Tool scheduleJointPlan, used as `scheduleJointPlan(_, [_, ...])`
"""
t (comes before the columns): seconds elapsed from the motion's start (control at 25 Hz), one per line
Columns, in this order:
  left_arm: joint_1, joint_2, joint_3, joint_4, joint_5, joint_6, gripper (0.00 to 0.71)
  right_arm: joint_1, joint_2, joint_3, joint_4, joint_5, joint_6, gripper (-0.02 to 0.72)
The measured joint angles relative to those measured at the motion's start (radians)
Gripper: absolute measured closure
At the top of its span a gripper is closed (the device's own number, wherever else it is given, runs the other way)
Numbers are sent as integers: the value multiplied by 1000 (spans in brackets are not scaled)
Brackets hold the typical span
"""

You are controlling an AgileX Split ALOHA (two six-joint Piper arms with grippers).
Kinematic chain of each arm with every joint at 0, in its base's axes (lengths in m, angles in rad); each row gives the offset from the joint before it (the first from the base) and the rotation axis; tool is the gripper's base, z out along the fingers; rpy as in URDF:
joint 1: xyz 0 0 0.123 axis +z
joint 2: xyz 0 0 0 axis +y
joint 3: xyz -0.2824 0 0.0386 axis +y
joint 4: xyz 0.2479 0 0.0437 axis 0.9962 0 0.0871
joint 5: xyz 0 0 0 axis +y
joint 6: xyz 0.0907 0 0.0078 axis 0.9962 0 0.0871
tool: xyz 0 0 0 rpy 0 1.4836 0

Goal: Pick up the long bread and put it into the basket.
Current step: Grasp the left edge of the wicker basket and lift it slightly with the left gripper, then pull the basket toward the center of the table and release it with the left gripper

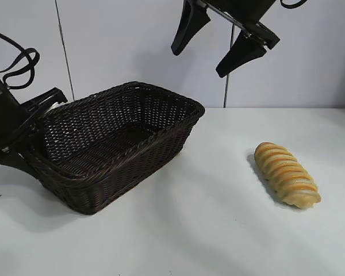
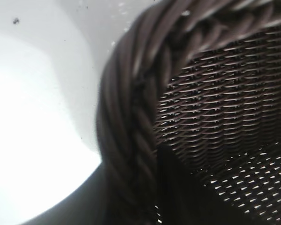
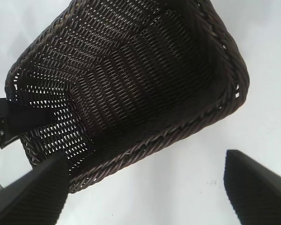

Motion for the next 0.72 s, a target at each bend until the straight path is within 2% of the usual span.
scheduleJointPlan(0.4, [12, -18, -2, -3, 35, 17, 610, 0, 0, 0, 0, 0, 0, 60])
scheduleJointPlan(0.6, [49, -28, -49, -45, 124, 136, 611, 0, 0, 0, 0, -4, 0, 60])
scheduleJointPlan(0.72, [56, -28, -89, -88, 160, 206, 611, 0, 0, 0, 0, -5, 0, 60])
